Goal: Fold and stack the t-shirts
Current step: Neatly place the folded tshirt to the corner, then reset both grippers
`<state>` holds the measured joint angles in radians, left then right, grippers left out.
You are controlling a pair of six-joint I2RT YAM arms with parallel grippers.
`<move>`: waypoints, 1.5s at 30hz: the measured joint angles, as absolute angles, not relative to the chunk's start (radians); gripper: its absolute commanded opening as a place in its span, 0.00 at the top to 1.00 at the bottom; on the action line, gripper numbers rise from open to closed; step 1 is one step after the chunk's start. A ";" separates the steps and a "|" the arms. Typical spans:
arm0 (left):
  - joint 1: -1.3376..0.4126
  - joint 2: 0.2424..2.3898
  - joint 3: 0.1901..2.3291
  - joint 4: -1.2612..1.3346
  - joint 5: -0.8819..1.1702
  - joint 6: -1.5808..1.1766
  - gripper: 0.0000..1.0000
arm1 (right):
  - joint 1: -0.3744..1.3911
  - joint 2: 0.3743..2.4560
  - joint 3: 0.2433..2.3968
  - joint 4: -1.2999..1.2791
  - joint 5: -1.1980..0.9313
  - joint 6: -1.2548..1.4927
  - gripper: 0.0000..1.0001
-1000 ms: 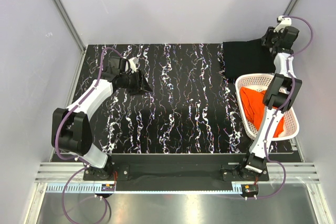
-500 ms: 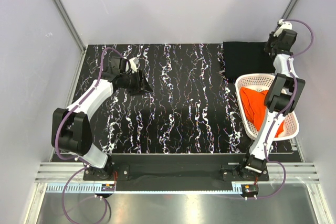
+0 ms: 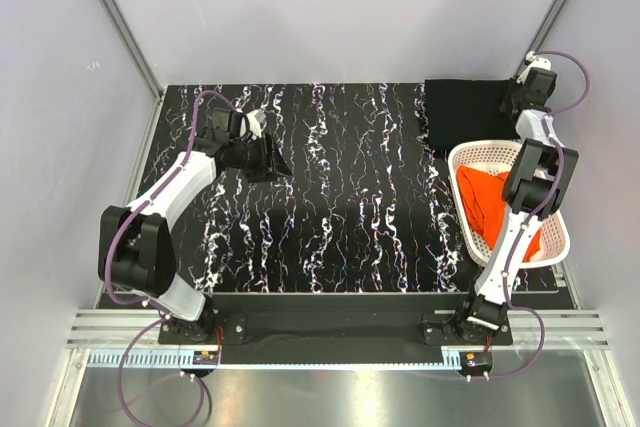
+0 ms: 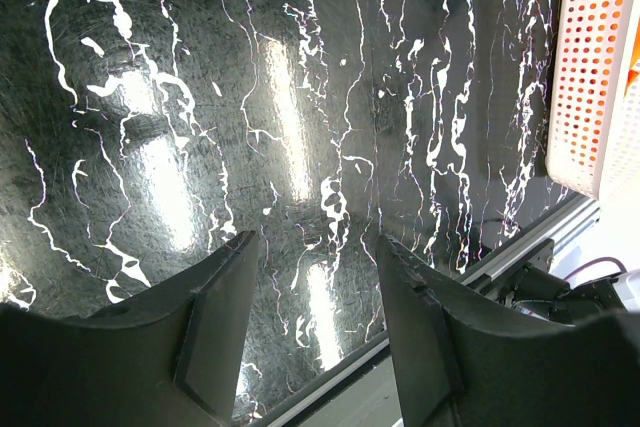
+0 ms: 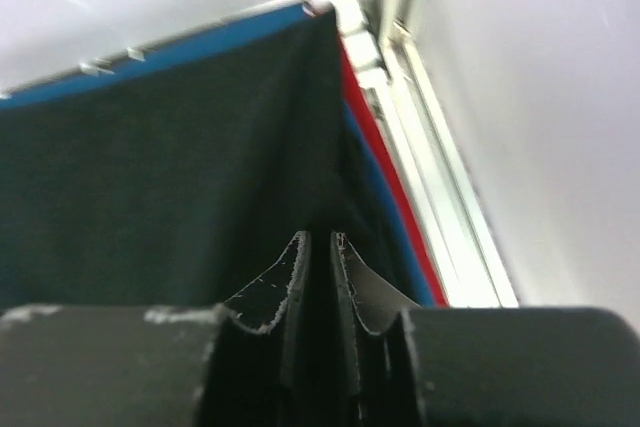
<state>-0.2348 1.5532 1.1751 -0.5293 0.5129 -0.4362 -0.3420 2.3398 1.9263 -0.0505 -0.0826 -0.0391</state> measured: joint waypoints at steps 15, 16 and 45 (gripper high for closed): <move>-0.235 1.553 1.175 -0.529 0.511 -0.433 0.43 | -0.342 2.428 1.999 -0.058 0.037 -0.047 0.62; -0.235 1.553 1.175 -0.529 0.511 -0.433 0.43 | -0.342 2.423 1.999 -0.066 0.052 -0.042 0.52; -0.281 1.021 1.016 -0.343 0.577 -0.354 0.01 | 0.022 0.915 1.056 -0.545 -0.312 0.516 0.00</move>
<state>-0.2813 1.0214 1.0161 -0.3428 0.5774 -0.3538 0.0219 0.9146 1.0561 -0.5446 -0.3119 0.5156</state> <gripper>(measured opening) 0.984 0.994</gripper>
